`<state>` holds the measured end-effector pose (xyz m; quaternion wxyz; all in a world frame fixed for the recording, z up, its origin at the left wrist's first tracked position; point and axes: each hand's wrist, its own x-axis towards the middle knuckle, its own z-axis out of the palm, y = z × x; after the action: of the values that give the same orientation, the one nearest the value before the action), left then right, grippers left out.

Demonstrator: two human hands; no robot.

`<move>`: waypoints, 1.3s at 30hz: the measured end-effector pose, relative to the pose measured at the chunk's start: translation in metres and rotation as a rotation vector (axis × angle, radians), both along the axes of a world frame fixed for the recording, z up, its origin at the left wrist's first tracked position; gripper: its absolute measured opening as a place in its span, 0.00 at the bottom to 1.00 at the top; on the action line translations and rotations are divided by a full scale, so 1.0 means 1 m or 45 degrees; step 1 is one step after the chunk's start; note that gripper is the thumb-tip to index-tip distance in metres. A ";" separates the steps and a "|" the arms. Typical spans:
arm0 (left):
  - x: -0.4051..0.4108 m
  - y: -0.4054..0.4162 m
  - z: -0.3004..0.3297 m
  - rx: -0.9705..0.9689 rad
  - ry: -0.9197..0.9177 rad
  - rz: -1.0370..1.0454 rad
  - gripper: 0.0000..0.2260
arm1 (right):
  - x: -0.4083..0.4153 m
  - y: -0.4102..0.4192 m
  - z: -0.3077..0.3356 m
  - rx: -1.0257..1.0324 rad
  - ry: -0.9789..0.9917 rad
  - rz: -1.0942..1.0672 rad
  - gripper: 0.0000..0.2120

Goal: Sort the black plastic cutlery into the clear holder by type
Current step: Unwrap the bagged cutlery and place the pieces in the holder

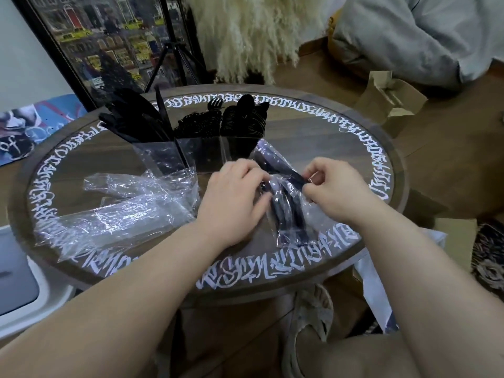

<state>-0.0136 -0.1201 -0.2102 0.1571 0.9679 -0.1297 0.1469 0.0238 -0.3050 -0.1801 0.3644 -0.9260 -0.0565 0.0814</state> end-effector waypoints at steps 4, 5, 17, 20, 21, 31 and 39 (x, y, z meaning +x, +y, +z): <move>-0.008 0.016 0.014 0.003 -0.142 0.052 0.15 | -0.011 0.018 0.011 -0.005 0.018 0.234 0.08; -0.011 0.020 0.016 0.062 -0.138 0.066 0.16 | -0.014 0.024 0.014 -0.024 0.013 0.305 0.08; -0.055 0.086 0.043 0.242 0.218 0.289 0.08 | -0.029 0.083 0.023 0.115 -0.109 0.270 0.05; -0.064 0.104 0.041 0.190 0.272 0.334 0.06 | -0.032 0.097 0.022 0.140 -0.071 0.303 0.08; -0.067 0.109 0.039 0.154 0.291 0.340 0.06 | -0.034 0.103 0.022 0.142 -0.065 0.316 0.08; -0.070 0.134 0.029 0.011 0.280 0.356 0.06 | -0.034 0.148 0.014 0.270 -0.025 0.326 0.08; -0.066 0.155 0.029 0.012 0.205 0.434 0.06 | -0.031 0.168 0.011 0.153 -0.031 0.416 0.05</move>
<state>-0.0798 0.0349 -0.1811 0.1353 0.9853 0.0486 0.0928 -0.0070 -0.1365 -0.1691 0.4002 -0.8819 -0.2155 0.1248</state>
